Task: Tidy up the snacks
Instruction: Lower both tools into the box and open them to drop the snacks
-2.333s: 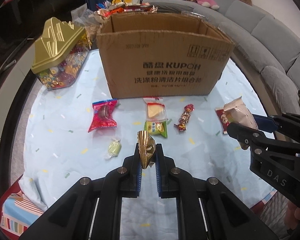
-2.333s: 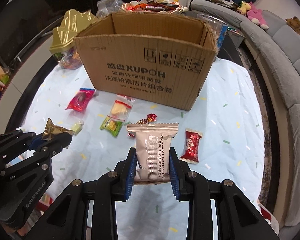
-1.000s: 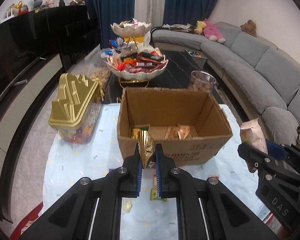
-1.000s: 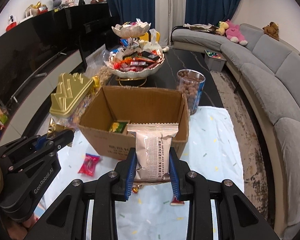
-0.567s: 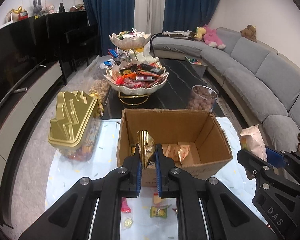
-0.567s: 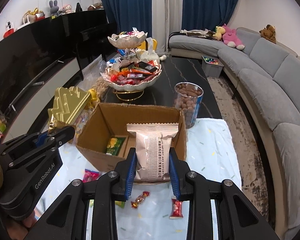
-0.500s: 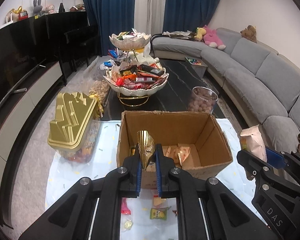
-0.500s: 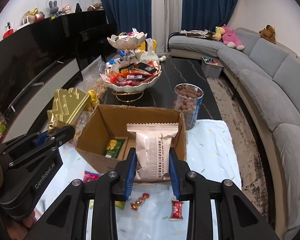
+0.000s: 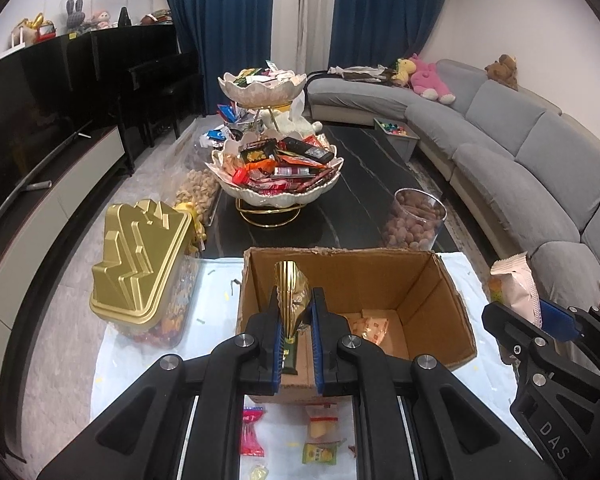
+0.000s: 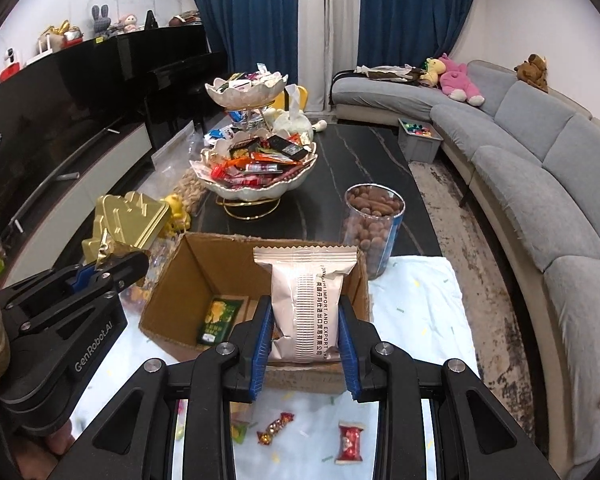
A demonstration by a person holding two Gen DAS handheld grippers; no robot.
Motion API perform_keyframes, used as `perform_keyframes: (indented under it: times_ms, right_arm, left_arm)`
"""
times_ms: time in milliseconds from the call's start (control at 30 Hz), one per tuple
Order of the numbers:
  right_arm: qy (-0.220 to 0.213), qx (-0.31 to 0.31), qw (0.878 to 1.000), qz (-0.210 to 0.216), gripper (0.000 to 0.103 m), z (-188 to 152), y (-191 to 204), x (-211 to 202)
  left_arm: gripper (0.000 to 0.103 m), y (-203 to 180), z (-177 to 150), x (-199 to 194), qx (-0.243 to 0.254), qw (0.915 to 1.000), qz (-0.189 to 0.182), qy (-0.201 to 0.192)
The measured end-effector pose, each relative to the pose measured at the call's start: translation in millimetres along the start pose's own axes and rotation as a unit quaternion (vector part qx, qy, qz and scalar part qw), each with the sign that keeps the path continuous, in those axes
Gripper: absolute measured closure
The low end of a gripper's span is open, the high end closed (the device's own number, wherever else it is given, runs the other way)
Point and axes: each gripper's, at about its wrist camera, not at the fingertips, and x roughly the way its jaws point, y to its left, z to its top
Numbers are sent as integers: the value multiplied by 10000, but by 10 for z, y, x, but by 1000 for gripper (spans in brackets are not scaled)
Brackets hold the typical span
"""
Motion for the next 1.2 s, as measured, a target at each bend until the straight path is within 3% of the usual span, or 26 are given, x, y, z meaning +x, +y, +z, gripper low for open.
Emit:
perform_keyframes:
  times_ms: [400, 1200]
  right_arm:
    - [111, 94, 9999, -54, 71, 69, -29, 265]
    - [549, 116, 9984, -118, 71, 32, -45, 845]
  left_arm:
    - [90, 38, 90, 268, -7, 10000, 15, 89]
    - [90, 47, -47, 878, 53, 9983, 23, 581]
